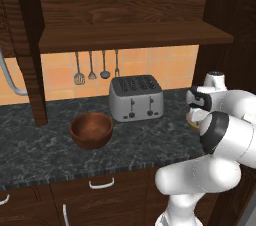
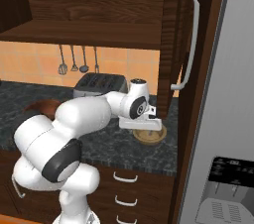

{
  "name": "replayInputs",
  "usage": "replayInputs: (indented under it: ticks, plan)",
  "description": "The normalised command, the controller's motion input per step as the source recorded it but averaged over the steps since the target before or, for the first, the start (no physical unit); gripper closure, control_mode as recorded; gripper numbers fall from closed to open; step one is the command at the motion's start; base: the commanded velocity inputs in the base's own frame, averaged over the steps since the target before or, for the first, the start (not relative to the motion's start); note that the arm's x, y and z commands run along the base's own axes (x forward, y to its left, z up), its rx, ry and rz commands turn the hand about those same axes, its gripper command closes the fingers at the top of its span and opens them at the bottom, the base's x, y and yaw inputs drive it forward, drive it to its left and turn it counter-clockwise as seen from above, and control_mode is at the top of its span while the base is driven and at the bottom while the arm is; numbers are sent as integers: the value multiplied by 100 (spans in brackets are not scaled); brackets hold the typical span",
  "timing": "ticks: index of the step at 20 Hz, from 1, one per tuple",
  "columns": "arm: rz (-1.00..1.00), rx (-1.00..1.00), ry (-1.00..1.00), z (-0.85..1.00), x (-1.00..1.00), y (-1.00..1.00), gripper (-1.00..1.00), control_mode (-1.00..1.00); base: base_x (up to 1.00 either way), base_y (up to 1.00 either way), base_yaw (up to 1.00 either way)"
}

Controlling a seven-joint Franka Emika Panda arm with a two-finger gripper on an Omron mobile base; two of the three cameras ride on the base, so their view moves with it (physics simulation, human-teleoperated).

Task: Pick up the bowls on the counter and stack them on top of one another in the open cabinet. Place the smaller bowl on top of the larger bowl.

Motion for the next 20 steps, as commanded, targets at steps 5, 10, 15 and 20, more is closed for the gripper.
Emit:
replayInputs:
  ticks: [5, 10, 15, 20]
  plan:
    - [0, -11, 0, -38, 7, 36, -100, -100, 0, 0, 0]
    - [0, -7, 0, -21, 5, 12, -100, -100, 0, 0, 0]
    - [0, -8, -1, -24, 13, -7, -100, -100, 0, 0, 0]
    - [0, -1, -12, -33, 23, -14, -100, -100, 0, 0, 0]
